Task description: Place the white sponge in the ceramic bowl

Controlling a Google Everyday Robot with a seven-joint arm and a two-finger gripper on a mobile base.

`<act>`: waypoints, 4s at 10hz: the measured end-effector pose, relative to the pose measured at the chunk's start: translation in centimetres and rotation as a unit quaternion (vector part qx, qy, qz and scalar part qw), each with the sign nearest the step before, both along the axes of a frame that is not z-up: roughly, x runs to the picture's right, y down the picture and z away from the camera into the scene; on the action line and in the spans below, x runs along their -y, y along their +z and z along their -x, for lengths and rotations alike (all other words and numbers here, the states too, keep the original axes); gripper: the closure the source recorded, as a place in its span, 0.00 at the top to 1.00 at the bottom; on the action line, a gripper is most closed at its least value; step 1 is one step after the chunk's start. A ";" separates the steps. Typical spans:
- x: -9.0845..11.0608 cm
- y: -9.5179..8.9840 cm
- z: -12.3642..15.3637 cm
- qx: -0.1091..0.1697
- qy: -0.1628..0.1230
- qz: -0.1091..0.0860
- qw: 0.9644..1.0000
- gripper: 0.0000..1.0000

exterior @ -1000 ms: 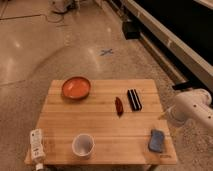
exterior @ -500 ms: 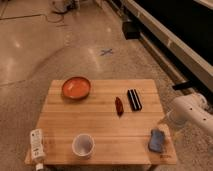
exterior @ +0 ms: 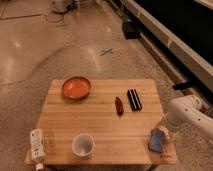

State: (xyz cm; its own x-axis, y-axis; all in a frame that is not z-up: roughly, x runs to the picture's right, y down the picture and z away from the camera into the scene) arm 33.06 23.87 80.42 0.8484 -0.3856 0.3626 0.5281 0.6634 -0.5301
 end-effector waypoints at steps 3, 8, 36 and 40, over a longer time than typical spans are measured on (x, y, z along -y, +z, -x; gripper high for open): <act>-0.6 0.1 0.3 -0.004 -0.004 0.014 1.000 0.65; -1.2 0.0 0.7 -0.022 0.002 0.027 0.999 0.27; 15.7 0.6 10.6 0.009 0.018 -0.092 0.996 0.00; 22.8 3.1 14.5 0.044 0.010 -0.149 0.988 0.00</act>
State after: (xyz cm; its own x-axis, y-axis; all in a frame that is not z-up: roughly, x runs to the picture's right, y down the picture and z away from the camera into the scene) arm 18.54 1.04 83.50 0.8270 -0.4696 0.3089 0.5488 0.7937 -0.2625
